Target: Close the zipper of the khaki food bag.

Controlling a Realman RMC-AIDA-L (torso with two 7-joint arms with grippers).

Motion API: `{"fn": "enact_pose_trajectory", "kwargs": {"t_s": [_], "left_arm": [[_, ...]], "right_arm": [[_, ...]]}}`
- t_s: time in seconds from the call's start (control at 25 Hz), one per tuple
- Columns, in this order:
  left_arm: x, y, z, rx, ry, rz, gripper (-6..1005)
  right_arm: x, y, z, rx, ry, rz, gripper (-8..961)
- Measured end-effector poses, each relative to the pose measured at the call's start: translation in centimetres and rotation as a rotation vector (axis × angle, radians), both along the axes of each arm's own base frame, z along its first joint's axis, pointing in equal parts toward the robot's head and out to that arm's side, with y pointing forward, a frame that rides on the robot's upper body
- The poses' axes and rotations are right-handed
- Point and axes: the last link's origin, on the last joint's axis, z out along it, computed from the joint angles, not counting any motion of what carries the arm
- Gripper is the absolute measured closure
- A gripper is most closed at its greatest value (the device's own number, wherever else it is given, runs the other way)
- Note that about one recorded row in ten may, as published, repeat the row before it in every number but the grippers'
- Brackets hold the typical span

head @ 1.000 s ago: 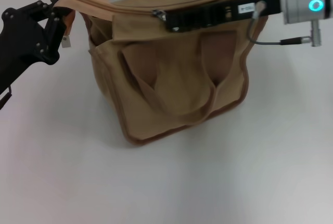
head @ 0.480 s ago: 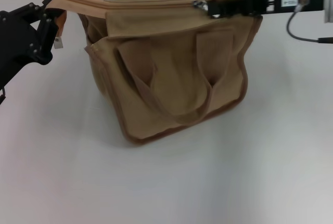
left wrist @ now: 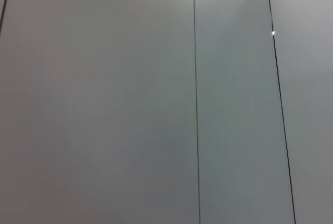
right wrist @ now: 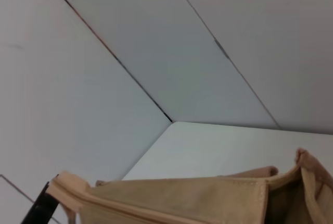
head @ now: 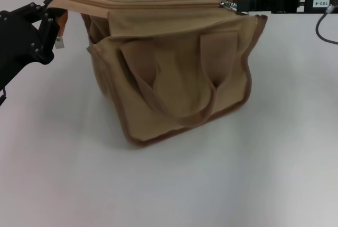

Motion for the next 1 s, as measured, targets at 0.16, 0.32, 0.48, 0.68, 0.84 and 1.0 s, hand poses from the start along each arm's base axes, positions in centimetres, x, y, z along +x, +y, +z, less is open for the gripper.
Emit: {"fn": "enact_pose_trajectory", "kwargs": {"t_s": [0.16,0.32,0.48,0.68,0.84,1.0], "left_arm": [[0.1,0.1,0.0,-0.003,-0.002,-0.004,983],[0.2,0.1,0.0,-0.004,-0.004,-0.007,983],[0.2,0.1,-0.1,-0.005,-0.005,-0.005,983],[0.1,0.2,-0.1,-0.004,-0.004,0.000,983],[0.1,0.3,-0.1,-0.005,0.000,0.009,983],[-0.1,0.4,-0.2,-0.011,-0.001,0.023,982]], "right_arm": [[-0.2,-0.1,0.0,-0.008,0.004,0.008,814],[-0.1,-0.1,0.1,0.010,0.029,0.008,803],[0.3,-0.4,0.7,0.044,0.064,0.018,792],[1.1,-2.2,3.0,0.169,0.224,0.112,658],[1.9,-5.7,4.0,0.268,0.354,0.322,511],[3.2,-11.0,2.8,0.276,0.403,0.606,349]]}}
